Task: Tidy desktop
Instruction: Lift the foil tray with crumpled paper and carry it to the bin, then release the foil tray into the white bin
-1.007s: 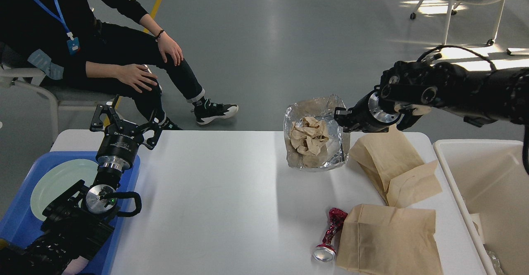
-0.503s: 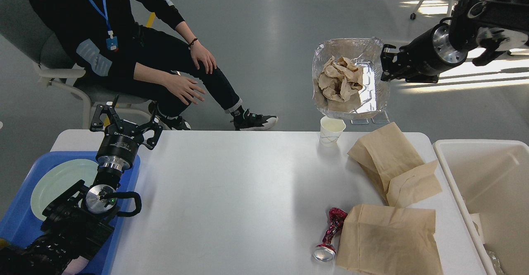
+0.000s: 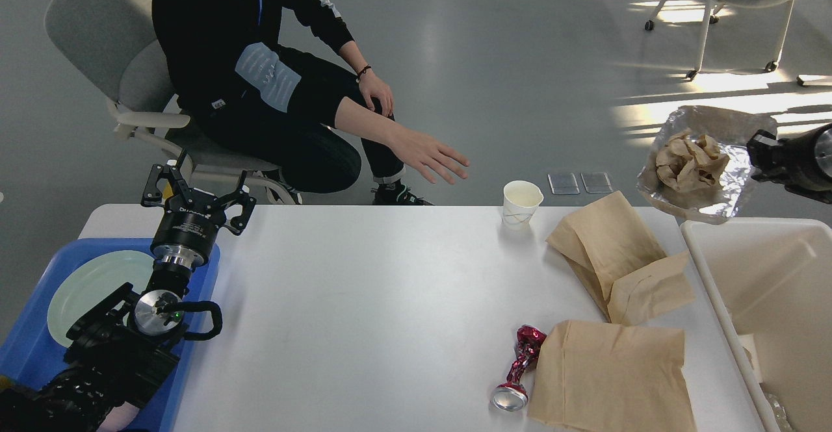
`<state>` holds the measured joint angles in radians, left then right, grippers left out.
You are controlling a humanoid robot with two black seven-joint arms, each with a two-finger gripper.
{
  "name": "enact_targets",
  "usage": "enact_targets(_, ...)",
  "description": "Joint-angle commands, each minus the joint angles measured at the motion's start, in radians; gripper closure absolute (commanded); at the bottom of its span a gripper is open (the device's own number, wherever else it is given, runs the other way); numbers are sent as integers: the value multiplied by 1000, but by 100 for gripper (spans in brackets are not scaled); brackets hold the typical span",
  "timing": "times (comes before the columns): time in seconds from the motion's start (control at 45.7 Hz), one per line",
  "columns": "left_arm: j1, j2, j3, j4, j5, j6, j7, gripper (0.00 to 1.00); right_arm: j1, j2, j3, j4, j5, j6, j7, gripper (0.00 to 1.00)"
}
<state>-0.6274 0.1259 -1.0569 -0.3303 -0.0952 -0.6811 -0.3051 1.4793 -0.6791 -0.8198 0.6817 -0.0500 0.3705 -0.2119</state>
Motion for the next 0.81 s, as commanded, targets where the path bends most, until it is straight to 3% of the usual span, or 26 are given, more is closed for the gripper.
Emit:
enact_targets(0.0, 0, 0, 0, 0, 0, 0, 0, 4, -103, -46, 22, -13, 15, -90, 0, 100)
enact_targets(0.241, 0, 0, 0, 0, 0, 0, 0, 4, -289, -83, 100, -42, 18, -217, 0, 100)
enact_targets(0.503, 0, 0, 0, 0, 0, 0, 0, 4, -395, -85, 105, -59, 18, -243, 0, 100)
enact_targets(0.525, 0, 0, 0, 0, 0, 0, 1, 4, -396, -85, 105, -59, 18, -248, 0, 96)
enact_targets(0.547, 0, 0, 0, 0, 0, 0, 1, 4, -398, -86, 105, -59, 18, -252, 0, 81)
enact_targets(0.591, 0, 0, 0, 0, 0, 0, 0, 4, -399, -86, 105, -66, 18, -271, 0, 42)
enact_targets(0.613, 0, 0, 0, 0, 0, 0, 0, 4, -401, -85, 106, -76, 18, -291, 0, 17)
enact_targets(0.635, 0, 0, 0, 0, 0, 0, 0, 4, -404, -85, 108, -80, 18, -304, 0, 2)
enact_targets(0.788, 0, 0, 0, -1, 0, 0, 1, 4, -427, -76, 108, -77, 19, -314, -1, 0)
